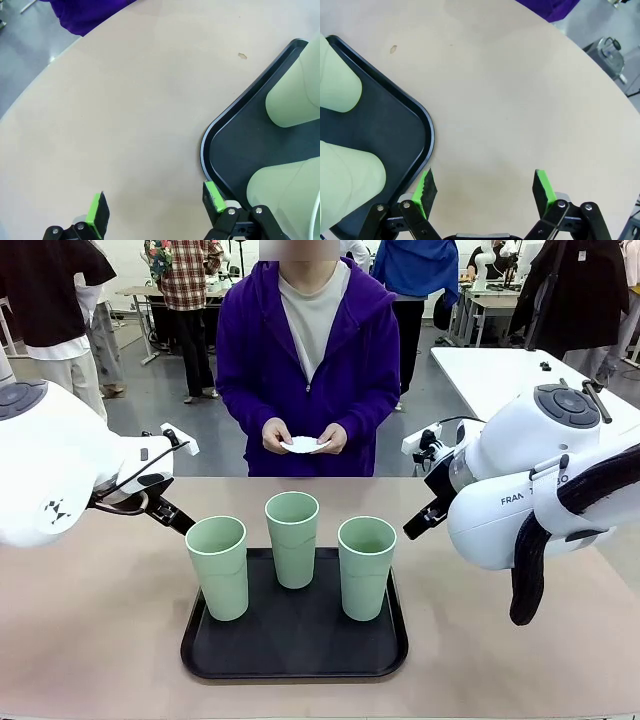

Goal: Place coasters on the table and set cups on them.
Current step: Pick up one Reusable plastic cup and place it on a coaster set by the human.

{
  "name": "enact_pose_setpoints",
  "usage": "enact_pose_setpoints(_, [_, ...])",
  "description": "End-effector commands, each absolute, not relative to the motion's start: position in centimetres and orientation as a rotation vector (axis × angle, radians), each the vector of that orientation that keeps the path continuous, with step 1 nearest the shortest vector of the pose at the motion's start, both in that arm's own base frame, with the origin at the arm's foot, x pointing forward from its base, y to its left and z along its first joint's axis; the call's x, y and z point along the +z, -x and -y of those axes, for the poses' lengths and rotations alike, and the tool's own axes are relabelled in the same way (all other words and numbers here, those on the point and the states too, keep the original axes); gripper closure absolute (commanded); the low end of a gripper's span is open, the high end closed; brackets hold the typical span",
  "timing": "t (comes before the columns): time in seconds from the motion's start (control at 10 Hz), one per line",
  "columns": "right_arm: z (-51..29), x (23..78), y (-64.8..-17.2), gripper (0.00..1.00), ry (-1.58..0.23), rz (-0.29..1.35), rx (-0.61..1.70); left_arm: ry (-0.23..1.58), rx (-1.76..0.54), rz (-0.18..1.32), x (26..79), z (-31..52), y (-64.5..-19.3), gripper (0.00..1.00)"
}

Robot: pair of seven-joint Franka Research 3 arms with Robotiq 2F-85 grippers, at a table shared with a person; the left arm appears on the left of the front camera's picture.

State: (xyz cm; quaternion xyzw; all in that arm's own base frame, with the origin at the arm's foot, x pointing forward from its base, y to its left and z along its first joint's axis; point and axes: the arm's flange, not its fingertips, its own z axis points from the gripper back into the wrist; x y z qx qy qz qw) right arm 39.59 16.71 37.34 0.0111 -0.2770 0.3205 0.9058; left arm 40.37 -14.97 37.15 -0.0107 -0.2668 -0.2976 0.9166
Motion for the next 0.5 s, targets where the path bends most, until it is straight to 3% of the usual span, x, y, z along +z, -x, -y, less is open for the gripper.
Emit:
enact_pose_setpoints(0.0, [-16.7, 37.3, -39.6, 0.00, -0.023, 0.572, 0.662, 0.022, -0.612, 0.549, 37.2, 15.0, -40.4, 0.00])
enact_pose_setpoints(0.2, [-17.7, 42.4, -37.2, 0.00, 0.078, 0.543, 0.645, -0.057, -0.613, 0.592, 43.2, 14.5, -38.4, 0.00])
enact_pose_setpoints(0.4, [-16.8, 46.9, -34.5, 0.00, 0.106, 0.526, 0.541, -0.010, -0.544, 0.512, 46.2, 13.3, -36.2, 0.00])
